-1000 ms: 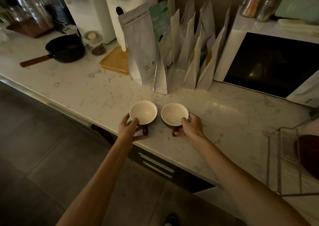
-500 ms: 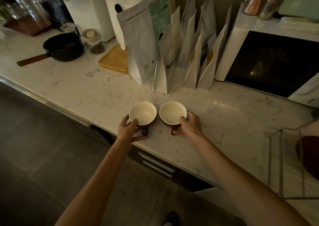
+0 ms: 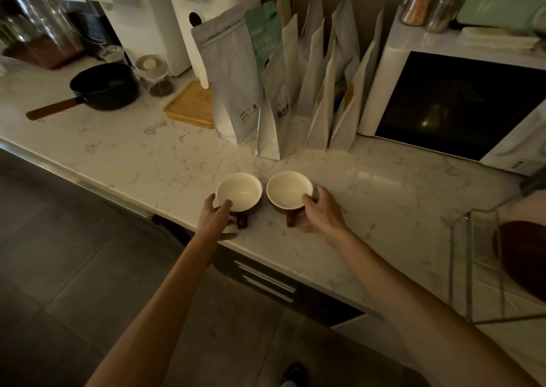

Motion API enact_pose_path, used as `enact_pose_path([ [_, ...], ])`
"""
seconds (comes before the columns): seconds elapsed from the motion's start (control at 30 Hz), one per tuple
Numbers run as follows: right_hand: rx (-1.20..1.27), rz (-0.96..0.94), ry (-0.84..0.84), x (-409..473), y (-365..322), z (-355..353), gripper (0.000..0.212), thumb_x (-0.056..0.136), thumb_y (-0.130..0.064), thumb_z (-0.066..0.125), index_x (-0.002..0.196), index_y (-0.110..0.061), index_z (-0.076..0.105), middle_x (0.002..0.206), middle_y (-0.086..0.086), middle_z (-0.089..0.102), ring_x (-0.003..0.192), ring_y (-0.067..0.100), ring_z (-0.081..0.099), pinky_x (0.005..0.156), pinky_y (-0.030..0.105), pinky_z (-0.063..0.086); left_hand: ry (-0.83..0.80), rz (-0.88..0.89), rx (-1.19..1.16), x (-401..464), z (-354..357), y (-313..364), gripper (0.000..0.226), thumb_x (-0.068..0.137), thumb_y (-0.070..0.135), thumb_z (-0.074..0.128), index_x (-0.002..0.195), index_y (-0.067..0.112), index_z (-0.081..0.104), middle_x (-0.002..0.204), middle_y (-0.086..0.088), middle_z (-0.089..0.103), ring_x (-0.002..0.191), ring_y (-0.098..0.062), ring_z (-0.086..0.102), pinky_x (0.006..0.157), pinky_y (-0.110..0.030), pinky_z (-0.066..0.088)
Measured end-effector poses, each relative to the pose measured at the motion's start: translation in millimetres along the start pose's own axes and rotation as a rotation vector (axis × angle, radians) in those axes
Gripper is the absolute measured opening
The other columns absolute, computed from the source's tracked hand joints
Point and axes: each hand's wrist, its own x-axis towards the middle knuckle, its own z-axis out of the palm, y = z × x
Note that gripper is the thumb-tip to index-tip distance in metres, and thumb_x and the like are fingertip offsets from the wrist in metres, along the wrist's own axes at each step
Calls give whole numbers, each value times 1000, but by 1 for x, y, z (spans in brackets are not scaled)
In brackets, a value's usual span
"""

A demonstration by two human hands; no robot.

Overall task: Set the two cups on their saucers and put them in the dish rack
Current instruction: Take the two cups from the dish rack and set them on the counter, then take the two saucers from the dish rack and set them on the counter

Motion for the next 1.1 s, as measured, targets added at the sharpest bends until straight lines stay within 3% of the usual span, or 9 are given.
enact_pose_path([
  [0.1, -137, -31, 43, -12, -3, -16, 57, 95, -40, 49, 145, -18, 34, 140, 14, 52, 116, 36, 59, 92, 52, 53, 148, 203, 356, -11, -6, -1, 65, 95, 40, 52, 150, 25, 21, 147, -15, 44, 127, -35, 48, 97, -56, 46],
  [0.2, -354, -99, 96, -26, -5, -38, 53, 95, -46, 45, 140, -20, 39, 130, 13, 60, 108, 35, 63, 89, 43, 52, 305, 568, 651, -34, -5, -1, 59, 95, 44, 48, 147, 23, 29, 144, -13, 47, 126, -33, 48, 98, -56, 44],
  [0.23, -441, -129, 108, -32, -5, -45, 51, 96, -47, 43, 139, -20, 41, 129, 12, 61, 110, 35, 61, 87, 38, 49, 289, 665, 689, -42, -3, 1, 56, 95, 43, 48, 145, 22, 33, 141, -14, 50, 123, -33, 51, 97, -55, 46],
  [0.37, -713, -321, 144, -58, 0, -74, 44, 98, -42, 40, 134, -19, 47, 129, 10, 61, 116, 33, 58, 89, 41, 45, 68, 877, 898, -70, 16, 9, 45, 96, 35, 50, 137, 18, 45, 135, -14, 56, 122, -33, 54, 99, -52, 46],
  [0.47, -885, -496, 232, -79, 14, -95, 42, 98, -38, 39, 134, -18, 46, 140, 12, 50, 128, 31, 46, 102, 48, 35, -149, 932, 1165, -88, 37, 10, 49, 94, 41, 50, 139, 22, 44, 144, -8, 49, 134, -31, 43, 106, -56, 39],
  [0.57, -917, -578, 297, -103, 28, -115, 45, 97, -36, 40, 138, -19, 42, 152, 15, 36, 140, 33, 31, 111, 54, 25, -262, 976, 1311, -110, 62, 6, 54, 94, 47, 49, 144, 28, 38, 154, -5, 35, 143, -28, 28, 113, -56, 29],
  [0.7, -907, -611, 274, -139, 46, -135, 47, 97, -36, 42, 141, -19, 40, 153, 15, 35, 140, 31, 32, 114, 50, 24, -375, 1014, 1393, -142, 86, -3, 58, 94, 53, 42, 147, 34, 28, 158, -3, 27, 145, -27, 23, 114, -49, 26],
  [0.9, -923, -619, 269, -203, 89, -179, 39, 94, -37, 49, 128, -19, 56, 125, 5, 64, 113, 23, 60, 96, 41, 45, -459, 1070, 1493, -204, 117, -36, 61, 93, 59, 39, 148, 41, 19, 161, 2, 18, 146, -23, 22, 115, -45, 25],
  [1.1, -907, -598, 271, -248, 146, -229, 30, 93, -40, 49, 120, -28, 57, 107, -4, 71, 92, 14, 67, 74, 31, 54, -621, 1120, 1474, -267, 152, -67, 57, 94, 57, 38, 146, 39, 24, 157, 5, 29, 141, -16, 31, 112, -41, 30],
])
